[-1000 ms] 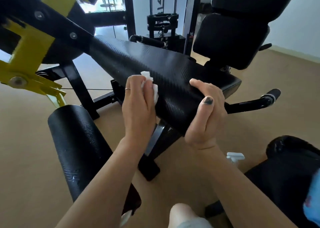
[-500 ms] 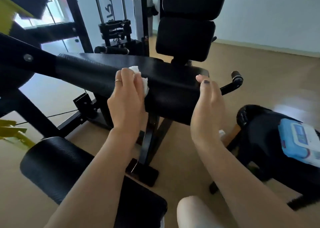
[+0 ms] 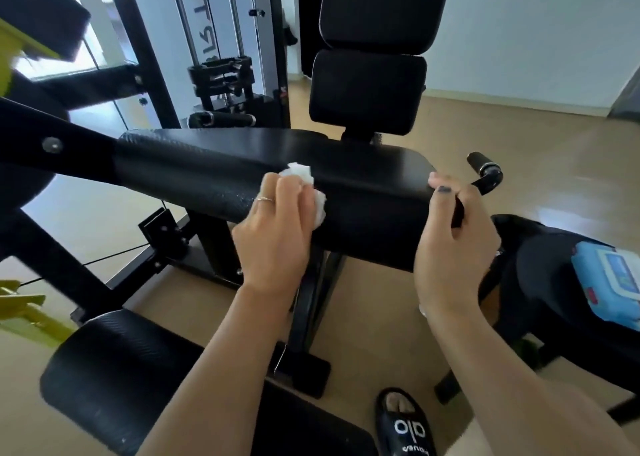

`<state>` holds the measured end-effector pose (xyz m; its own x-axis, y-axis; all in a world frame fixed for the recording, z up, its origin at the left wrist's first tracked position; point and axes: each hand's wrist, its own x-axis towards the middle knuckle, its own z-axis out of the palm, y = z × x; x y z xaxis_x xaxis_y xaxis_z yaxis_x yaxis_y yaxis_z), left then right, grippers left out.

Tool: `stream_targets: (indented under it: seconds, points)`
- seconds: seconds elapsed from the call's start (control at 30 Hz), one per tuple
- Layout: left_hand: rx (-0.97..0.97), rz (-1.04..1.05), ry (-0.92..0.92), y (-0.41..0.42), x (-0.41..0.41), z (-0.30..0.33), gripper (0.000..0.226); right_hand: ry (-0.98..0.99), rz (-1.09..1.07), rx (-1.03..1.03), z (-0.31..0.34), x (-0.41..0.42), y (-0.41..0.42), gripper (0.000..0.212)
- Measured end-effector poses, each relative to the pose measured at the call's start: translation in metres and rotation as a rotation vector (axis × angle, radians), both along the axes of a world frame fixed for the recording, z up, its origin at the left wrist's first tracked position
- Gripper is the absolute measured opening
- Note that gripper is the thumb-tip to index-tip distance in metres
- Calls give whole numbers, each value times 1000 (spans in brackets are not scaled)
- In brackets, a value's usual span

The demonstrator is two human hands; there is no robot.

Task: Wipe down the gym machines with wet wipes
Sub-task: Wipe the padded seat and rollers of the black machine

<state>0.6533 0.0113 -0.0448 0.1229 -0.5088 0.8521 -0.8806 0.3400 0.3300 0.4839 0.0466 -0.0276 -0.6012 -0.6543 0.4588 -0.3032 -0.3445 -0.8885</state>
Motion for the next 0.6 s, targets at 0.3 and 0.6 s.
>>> stream_targets:
  seconds: [0.3,0.6]
  points:
    - [120,67,251,12,-21,6,15,285,-93,37,6,-2,-1,30]
    - [57,18,-25,2,7,11,29,798,-11,-1,48,18,-1,29]
